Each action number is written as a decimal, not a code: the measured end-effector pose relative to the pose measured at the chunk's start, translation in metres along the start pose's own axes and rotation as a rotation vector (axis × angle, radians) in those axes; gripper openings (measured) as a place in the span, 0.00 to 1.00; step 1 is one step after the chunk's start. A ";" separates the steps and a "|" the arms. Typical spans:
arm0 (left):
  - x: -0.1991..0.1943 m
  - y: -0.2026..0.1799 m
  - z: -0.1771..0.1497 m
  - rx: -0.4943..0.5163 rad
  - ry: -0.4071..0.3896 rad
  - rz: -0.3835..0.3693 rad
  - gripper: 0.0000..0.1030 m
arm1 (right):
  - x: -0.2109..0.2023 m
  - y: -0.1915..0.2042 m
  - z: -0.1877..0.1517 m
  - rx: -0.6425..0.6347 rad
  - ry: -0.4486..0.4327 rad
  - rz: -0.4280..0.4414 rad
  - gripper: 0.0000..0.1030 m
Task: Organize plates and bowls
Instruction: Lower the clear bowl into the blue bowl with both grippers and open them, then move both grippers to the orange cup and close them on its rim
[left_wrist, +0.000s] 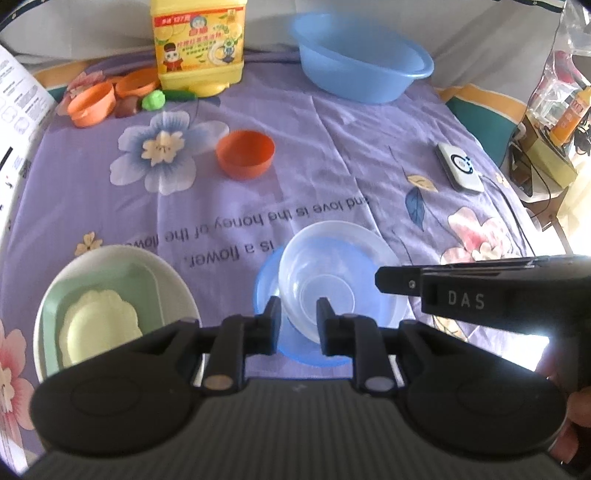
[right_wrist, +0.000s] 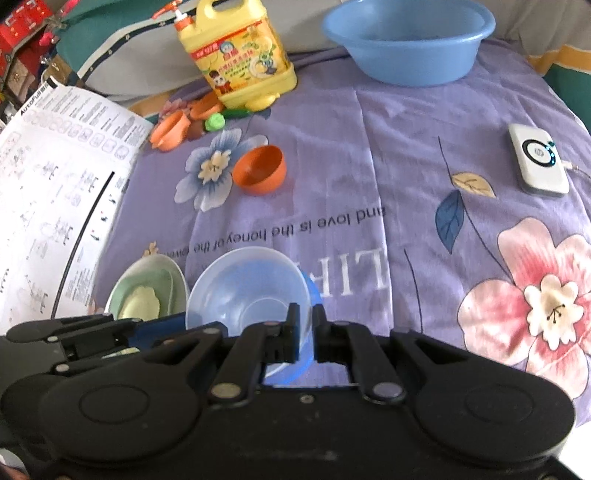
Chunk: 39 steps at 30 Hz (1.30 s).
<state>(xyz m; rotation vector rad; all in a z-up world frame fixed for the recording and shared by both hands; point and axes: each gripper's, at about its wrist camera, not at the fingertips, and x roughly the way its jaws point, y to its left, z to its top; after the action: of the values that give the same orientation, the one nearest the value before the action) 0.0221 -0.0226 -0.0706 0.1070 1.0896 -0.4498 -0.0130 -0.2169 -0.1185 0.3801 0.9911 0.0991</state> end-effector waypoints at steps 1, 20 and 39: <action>0.001 0.000 -0.001 0.000 0.002 0.001 0.18 | 0.001 0.000 -0.001 -0.003 0.004 -0.002 0.07; 0.010 0.004 -0.001 0.000 -0.002 0.026 0.43 | 0.013 0.007 0.003 -0.031 0.022 -0.005 0.10; -0.013 0.026 0.007 -0.059 -0.103 0.066 1.00 | -0.017 -0.008 0.016 -0.020 -0.108 -0.052 0.94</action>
<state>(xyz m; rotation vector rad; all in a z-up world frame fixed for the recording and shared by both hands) 0.0338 0.0029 -0.0593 0.0671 0.9940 -0.3597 -0.0095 -0.2327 -0.1002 0.3378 0.8921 0.0403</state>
